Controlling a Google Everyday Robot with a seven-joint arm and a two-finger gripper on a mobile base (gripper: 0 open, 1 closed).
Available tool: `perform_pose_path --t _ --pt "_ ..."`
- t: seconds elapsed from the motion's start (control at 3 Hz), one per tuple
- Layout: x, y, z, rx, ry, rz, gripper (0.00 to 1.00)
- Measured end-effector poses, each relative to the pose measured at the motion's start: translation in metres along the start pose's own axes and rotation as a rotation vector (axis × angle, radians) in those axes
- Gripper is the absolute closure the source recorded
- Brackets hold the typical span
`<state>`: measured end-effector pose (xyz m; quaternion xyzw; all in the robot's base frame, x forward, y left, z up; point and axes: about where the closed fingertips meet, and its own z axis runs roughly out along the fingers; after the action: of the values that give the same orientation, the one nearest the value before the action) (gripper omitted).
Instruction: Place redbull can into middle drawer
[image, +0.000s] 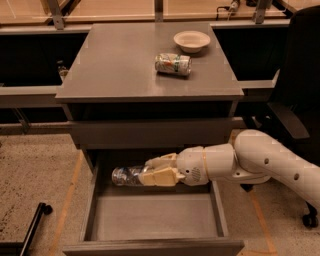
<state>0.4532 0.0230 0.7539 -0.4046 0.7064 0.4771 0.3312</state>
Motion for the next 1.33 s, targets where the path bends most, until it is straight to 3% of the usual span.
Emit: perform_pose_path --t 0.33,1.0,1.33 --pt "0.054 -0.023 0.002 0.034 0.004 0.110 1.00" --pt "0.066 -0.030 0.015 0.021 -0.030 0.127 1.00" --pt "0.088 -0.047 0.040 -0.026 -0.068 0.148 1.00"
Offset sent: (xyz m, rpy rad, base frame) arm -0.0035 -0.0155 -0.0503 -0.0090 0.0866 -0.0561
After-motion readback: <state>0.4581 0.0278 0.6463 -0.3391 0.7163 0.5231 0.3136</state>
